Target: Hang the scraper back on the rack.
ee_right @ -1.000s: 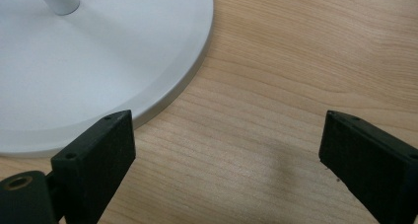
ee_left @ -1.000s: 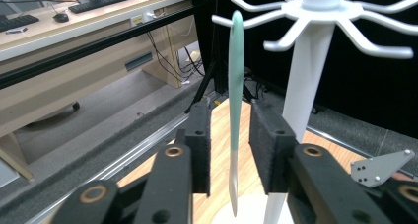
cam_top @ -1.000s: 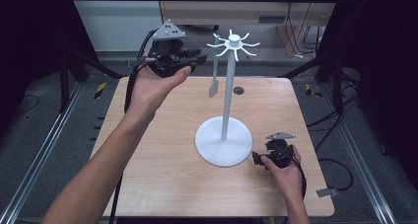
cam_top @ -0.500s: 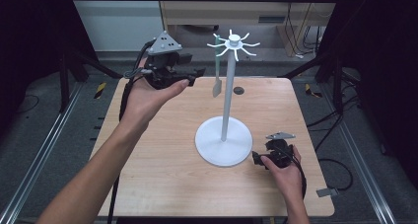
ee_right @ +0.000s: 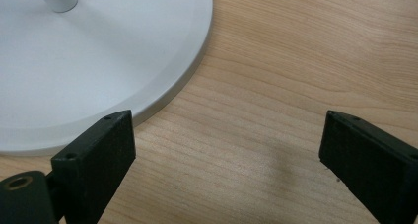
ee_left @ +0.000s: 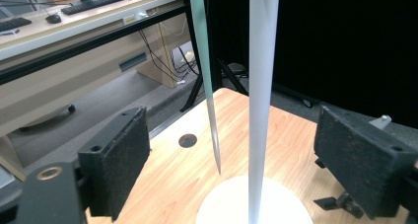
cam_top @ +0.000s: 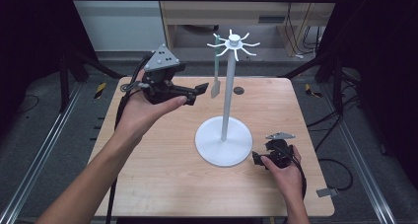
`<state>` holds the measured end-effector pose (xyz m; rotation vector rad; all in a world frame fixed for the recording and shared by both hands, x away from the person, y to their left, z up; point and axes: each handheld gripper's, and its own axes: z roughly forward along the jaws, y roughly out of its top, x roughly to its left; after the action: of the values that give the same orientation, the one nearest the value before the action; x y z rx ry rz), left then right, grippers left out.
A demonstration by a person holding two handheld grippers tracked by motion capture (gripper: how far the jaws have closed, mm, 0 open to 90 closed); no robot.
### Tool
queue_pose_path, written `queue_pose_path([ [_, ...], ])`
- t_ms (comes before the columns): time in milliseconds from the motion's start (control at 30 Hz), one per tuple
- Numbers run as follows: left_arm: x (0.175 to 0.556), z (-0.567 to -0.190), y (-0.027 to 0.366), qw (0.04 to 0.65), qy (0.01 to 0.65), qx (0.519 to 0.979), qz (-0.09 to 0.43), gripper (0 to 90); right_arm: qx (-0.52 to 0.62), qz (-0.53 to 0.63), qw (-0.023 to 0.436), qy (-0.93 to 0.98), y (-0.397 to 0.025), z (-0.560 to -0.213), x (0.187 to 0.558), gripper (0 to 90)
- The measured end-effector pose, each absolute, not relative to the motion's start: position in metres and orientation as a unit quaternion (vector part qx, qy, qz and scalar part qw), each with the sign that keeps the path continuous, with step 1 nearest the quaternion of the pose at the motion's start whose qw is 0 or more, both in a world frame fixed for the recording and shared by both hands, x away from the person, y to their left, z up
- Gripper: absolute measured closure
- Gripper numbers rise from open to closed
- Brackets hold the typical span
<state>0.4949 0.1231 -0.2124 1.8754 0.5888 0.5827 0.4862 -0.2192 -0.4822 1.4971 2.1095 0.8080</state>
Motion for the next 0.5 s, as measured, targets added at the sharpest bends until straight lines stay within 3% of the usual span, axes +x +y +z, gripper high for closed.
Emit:
queue_pose_path([
  [500,0.476,-0.286,0.152,0.517,0.263,0.783,0.224,8.2,0.542,0.288,0.216,0.759,-0.219,-0.482,0.486,7.2],
])
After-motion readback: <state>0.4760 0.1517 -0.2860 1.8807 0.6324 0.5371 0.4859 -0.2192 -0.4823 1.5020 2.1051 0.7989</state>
